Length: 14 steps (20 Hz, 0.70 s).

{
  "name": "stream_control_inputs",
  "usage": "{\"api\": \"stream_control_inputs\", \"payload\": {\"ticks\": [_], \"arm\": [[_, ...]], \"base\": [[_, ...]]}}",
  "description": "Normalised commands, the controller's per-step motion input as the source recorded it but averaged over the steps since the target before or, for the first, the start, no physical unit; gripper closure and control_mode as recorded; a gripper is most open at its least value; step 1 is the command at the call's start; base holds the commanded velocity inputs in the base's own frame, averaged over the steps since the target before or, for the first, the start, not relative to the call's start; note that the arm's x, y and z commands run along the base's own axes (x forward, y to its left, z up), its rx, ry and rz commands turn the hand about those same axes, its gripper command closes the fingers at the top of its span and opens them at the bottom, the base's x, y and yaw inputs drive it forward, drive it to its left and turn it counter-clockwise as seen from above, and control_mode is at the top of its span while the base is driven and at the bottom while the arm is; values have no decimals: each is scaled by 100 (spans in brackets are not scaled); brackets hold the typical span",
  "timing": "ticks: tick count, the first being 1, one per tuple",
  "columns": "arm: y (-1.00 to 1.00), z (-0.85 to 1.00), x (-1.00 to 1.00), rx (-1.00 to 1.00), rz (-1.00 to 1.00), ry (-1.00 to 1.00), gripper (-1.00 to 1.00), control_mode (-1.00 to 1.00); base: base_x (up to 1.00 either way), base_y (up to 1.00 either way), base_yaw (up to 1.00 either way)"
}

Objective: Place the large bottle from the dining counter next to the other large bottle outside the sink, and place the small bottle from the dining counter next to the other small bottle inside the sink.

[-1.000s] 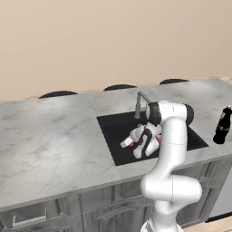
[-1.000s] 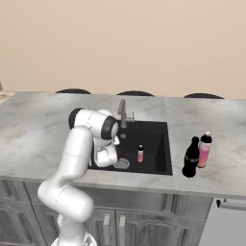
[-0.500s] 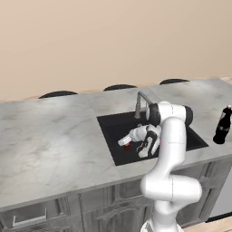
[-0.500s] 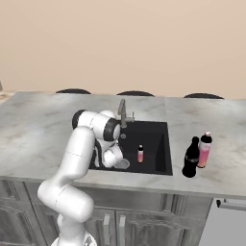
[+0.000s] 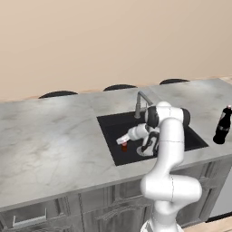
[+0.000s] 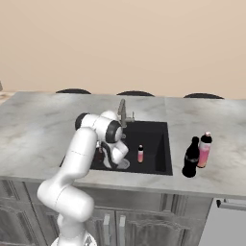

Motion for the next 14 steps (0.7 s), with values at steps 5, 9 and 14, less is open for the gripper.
{"api": "stream_control_inputs", "payload": {"ticks": [5,9,14], "arm": [[-1,0,-9,0,2,-6,-100,-100],[-8,2,-22,0,0,-10,-100,-100],[-5,4,-25,0,0,-10,-100,-100]], "base": [[0,0,0],[0,0,0],[0,0,0]]}}
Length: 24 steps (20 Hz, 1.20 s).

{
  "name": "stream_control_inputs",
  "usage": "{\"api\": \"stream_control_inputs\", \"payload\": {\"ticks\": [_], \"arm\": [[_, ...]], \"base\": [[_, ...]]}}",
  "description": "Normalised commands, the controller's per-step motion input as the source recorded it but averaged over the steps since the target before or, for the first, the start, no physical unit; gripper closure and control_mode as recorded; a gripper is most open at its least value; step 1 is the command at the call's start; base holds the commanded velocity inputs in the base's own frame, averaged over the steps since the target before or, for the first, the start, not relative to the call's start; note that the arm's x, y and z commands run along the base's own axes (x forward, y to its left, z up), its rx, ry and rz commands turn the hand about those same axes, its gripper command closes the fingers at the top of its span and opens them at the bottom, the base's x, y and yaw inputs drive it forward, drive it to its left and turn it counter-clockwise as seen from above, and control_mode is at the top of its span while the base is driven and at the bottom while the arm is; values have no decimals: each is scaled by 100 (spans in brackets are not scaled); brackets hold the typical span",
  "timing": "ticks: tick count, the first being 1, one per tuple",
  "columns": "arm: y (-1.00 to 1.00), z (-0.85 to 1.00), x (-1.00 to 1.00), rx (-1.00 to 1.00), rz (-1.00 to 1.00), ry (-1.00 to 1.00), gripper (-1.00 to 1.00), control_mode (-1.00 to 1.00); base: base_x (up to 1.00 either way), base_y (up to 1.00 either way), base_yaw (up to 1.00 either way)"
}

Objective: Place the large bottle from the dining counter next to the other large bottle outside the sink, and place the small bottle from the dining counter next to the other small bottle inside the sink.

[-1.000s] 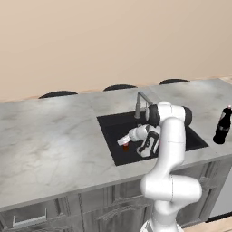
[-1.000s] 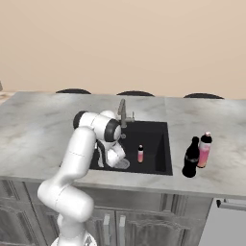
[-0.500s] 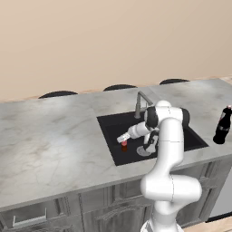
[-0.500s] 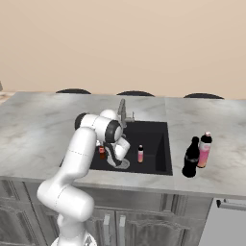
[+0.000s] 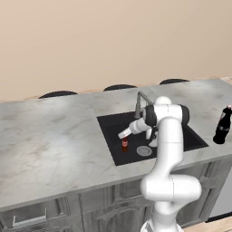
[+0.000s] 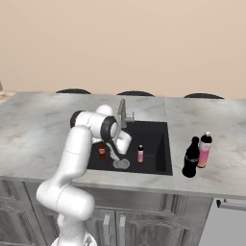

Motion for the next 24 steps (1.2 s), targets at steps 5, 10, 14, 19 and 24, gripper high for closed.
{"api": "stream_control_inputs", "payload": {"ticks": [5,10,14,19,24], "arm": [[-2,0,-22,0,0,-8,-100,-100],[0,0,-6,0,0,-3,-100,-100],[0,0,-7,0,0,-3,-100,-100],[0,0,-17,0,0,-6,-100,-100],[0,0,-19,0,0,-6,-100,-100]], "base": [[0,0,0],[0,0,0],[0,0,0],[0,0,0],[0,0,0]]}}
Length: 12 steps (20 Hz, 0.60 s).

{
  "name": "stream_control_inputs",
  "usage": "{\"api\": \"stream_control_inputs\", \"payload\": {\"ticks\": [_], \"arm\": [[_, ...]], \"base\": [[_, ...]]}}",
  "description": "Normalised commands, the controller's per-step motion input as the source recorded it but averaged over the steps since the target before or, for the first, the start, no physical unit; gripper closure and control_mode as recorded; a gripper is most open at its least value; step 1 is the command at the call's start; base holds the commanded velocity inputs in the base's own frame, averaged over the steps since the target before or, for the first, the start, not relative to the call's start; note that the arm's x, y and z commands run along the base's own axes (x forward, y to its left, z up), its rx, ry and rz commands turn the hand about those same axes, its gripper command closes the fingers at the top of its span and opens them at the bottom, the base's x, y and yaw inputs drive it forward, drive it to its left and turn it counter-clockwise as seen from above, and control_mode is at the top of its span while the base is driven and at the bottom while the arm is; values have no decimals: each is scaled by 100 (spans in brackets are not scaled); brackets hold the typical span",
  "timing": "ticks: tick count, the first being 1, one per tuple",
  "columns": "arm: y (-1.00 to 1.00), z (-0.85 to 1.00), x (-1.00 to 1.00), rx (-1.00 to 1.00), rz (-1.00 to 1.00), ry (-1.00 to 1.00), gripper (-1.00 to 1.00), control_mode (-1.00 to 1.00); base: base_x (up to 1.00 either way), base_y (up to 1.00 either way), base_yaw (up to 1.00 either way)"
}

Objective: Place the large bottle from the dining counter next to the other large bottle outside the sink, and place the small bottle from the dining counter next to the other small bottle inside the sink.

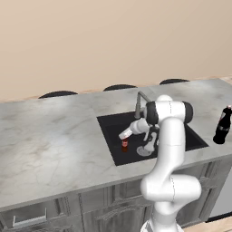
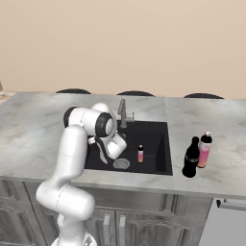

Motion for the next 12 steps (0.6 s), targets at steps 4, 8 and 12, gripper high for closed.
{"api": "stream_control_inputs", "payload": {"ticks": [4,8,12], "arm": [[0,0,-23,0,0,-5,-100,-100],[0,0,-22,0,0,-4,-100,-100],[0,0,-24,0,0,-5,-100,-100]], "base": [[0,0,0],[0,0,0],[0,0,0]]}}
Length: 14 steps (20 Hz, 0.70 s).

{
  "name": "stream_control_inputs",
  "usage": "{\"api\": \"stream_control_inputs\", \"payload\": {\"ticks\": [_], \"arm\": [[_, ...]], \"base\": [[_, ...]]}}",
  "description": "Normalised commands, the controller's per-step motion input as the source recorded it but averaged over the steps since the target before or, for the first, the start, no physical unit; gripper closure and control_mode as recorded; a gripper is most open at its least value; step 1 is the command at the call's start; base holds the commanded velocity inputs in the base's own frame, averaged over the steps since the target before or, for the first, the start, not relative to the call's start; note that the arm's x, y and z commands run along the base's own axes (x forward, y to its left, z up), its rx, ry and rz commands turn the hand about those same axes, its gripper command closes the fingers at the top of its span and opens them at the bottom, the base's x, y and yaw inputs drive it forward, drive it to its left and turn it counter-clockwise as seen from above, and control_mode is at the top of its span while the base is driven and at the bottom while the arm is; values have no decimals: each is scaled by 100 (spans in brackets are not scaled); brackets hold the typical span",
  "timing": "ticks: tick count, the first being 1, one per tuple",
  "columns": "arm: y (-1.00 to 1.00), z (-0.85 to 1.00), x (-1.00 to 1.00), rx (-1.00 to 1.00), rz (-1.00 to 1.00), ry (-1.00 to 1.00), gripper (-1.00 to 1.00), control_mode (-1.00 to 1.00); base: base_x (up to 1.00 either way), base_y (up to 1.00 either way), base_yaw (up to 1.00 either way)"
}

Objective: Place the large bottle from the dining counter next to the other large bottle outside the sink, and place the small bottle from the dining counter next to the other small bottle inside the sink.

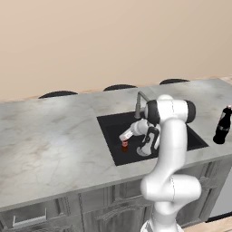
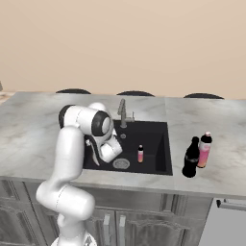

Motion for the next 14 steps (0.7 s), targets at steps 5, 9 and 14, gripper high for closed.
{"api": "stream_control_inputs", "payload": {"ticks": [5,9,14], "arm": [[0,0,-24,0,0,-4,-100,-100],[0,0,-23,0,0,-3,-100,-100],[0,0,-25,0,0,-3,-100,-100]], "base": [[0,0,0],[0,0,0],[0,0,0]]}}
